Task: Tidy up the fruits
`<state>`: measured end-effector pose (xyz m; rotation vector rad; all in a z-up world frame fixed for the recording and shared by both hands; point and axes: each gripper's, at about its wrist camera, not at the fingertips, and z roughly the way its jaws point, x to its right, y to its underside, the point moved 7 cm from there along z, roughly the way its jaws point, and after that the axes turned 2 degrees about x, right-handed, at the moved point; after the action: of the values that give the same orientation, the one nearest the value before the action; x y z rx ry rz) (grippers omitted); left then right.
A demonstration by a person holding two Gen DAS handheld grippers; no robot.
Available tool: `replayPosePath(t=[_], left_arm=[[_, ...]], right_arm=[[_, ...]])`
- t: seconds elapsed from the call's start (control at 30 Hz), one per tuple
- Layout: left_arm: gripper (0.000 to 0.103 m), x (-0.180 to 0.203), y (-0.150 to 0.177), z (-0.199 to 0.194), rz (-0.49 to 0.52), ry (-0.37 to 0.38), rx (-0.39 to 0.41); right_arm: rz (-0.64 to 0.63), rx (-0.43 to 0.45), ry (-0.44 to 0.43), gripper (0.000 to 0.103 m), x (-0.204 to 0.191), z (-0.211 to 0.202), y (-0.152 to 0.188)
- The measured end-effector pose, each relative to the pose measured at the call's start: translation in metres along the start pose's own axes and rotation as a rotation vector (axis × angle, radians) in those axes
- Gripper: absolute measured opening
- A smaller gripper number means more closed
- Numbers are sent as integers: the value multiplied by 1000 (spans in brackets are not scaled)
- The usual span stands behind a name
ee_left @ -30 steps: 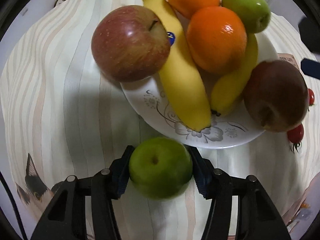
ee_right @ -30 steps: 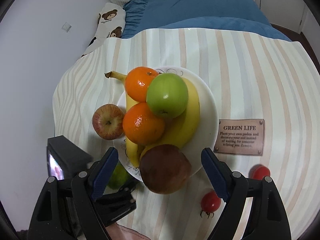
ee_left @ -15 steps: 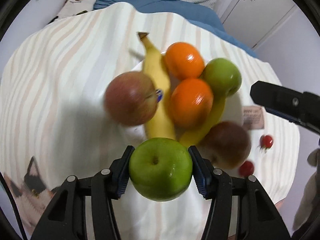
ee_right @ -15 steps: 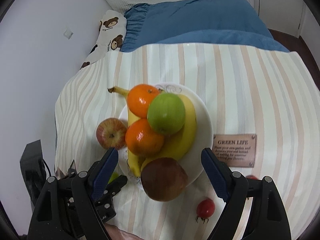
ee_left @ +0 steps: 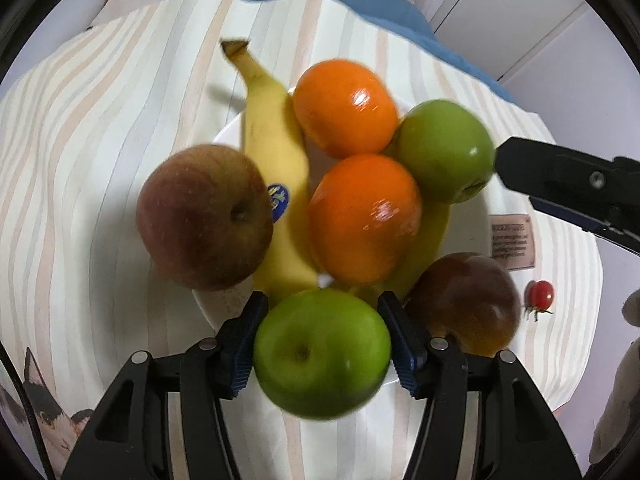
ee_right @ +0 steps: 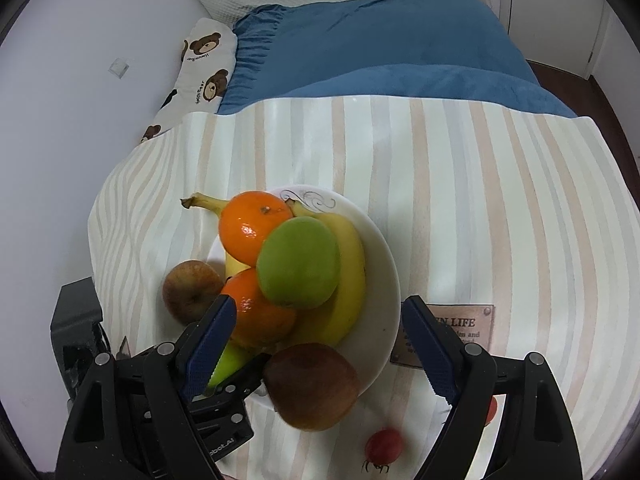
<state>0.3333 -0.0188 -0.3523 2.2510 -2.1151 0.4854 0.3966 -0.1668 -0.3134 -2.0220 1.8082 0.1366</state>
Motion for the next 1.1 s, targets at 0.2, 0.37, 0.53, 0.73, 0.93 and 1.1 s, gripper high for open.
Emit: replayPosePath(t=[0.2,0.37,0.53,0.73,0.93,1.1], left_arm=[[57,-10,-1,-3,-33,-8,10],[57,-14,2,-12,-10,-23,18],[58,-33,31,-50,1,-36,22],[58,-35,85,-34,-45,6,-119],[61,-22,80,-10,41,-52,-74],[60,-15,78,-11,113,-112,-51]], right_arm=[[18,-7,-6,87,2,5,2],[17,-1,-8,87,2,3,2],[6,16,-20,87,2,-17,9],[31,2,-42,87,10,-18,39],[54,-23,-26,87,12,-4,57],[51,-6,6,87,16,-12,64]])
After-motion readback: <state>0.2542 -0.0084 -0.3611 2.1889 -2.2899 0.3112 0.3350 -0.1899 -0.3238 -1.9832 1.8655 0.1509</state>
